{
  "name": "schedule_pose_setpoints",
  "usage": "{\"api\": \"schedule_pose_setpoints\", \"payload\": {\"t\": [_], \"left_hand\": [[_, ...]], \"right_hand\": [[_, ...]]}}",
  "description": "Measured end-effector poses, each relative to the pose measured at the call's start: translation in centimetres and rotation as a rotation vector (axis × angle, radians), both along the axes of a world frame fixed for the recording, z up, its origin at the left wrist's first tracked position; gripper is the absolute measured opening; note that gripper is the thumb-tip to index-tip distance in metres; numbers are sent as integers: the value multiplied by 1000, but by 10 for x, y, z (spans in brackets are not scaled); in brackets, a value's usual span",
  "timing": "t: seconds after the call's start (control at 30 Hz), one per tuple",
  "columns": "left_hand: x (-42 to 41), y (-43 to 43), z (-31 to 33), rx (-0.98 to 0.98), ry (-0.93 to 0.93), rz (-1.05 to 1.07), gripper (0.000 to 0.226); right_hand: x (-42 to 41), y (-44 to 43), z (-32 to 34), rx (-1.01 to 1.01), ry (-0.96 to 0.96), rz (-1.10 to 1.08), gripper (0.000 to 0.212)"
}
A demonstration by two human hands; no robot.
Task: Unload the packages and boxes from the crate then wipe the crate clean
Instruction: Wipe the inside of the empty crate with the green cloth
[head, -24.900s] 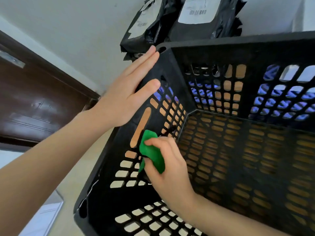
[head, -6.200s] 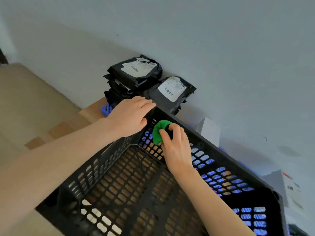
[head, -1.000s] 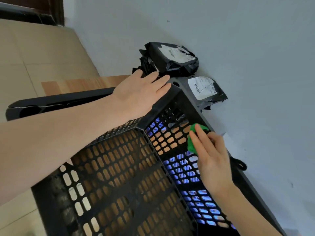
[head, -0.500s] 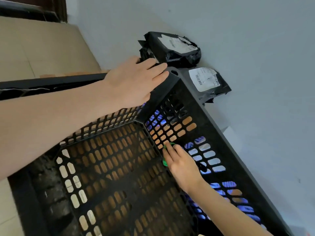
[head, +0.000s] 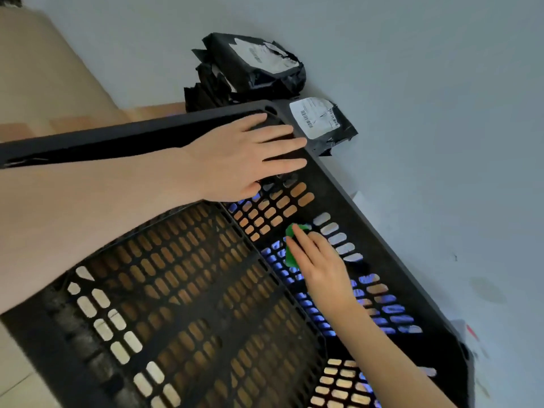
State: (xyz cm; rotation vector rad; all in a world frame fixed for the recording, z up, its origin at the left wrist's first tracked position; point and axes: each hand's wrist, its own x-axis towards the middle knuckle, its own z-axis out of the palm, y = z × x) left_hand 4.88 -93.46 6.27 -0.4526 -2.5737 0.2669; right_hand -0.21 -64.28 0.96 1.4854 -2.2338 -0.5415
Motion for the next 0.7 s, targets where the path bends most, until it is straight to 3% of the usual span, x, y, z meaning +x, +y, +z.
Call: {"api": "schedule_pose_setpoints", "payload": {"t": [0.2, 0.37, 0.47, 0.57, 0.7], "left_hand": [[-7, -13, -10, 56, -25, 4, 77], [-6, -13, -15, 33, -20, 20, 77], [-5, -13, -12, 44, -8, 0, 77], [-4, -12, -11, 44, -16, 7, 79], [-4, -12, -11, 52, -19, 4, 81]], "right_hand": [[-6, -21, -81, 264, -76, 54, 48], [2, -29, -73, 327, -107, 67, 47], [10, -24, -32, 162, -31, 1, 51], [15, -5, 17, -121, -76, -81, 53], [23, 24, 64, -368, 13, -111, 32]]}}
